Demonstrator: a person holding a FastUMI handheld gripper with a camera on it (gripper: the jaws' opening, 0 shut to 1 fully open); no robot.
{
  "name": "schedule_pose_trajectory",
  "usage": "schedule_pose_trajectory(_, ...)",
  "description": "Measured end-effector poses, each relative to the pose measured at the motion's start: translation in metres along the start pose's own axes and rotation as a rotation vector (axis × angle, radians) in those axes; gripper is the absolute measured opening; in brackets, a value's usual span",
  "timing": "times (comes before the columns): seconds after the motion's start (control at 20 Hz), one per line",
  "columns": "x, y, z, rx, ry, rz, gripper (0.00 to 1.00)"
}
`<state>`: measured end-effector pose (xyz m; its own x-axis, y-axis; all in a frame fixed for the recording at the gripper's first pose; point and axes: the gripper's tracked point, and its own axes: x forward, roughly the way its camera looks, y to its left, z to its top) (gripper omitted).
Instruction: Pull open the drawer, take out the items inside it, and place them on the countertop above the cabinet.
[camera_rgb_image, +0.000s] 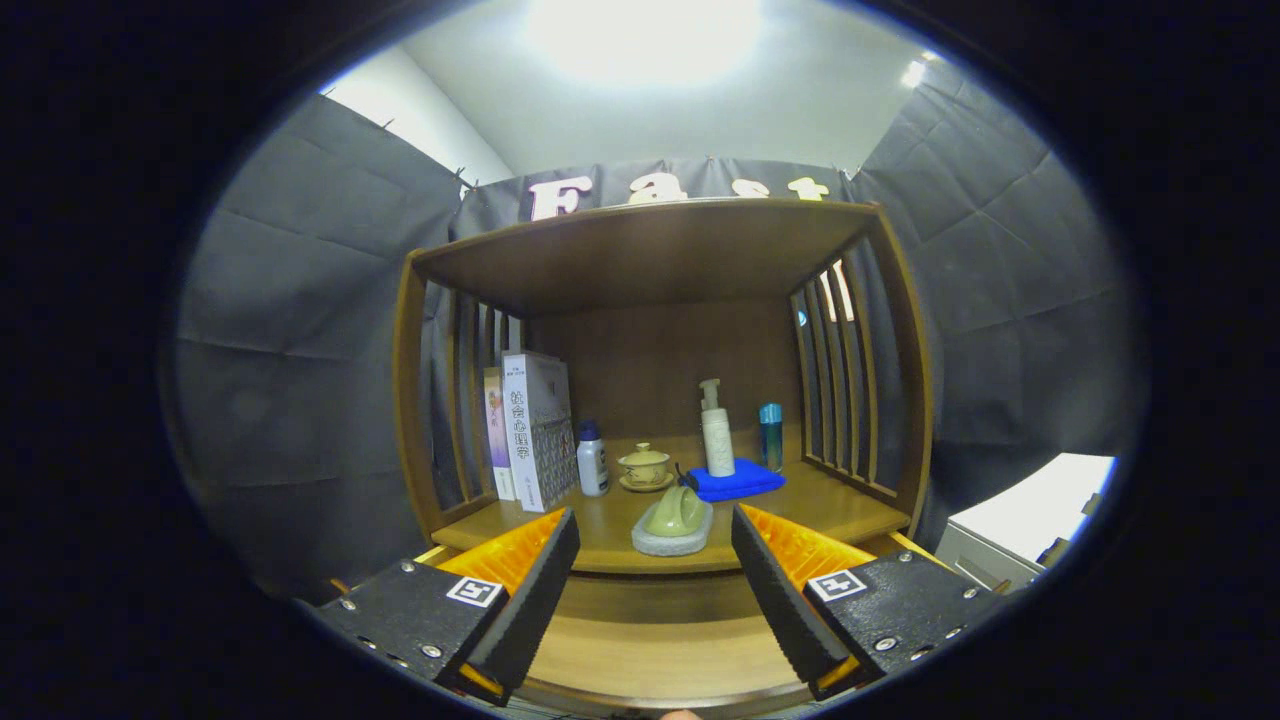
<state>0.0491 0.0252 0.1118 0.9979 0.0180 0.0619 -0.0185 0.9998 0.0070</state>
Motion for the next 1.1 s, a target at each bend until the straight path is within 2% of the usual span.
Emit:
schedule_pose_trajectory(0.25,-0.035,0.018,-0.019,0.009,-0.018,0.050,0.95)
schedule_pose_trajectory(0.5,-0.059,0.023,-0.041,-0.014,-0.001,0.055,0.95)
schedule_pose_trajectory(1.1,-0.084,0.017,-0.111,-0.066,0.060,0.008,0.95)
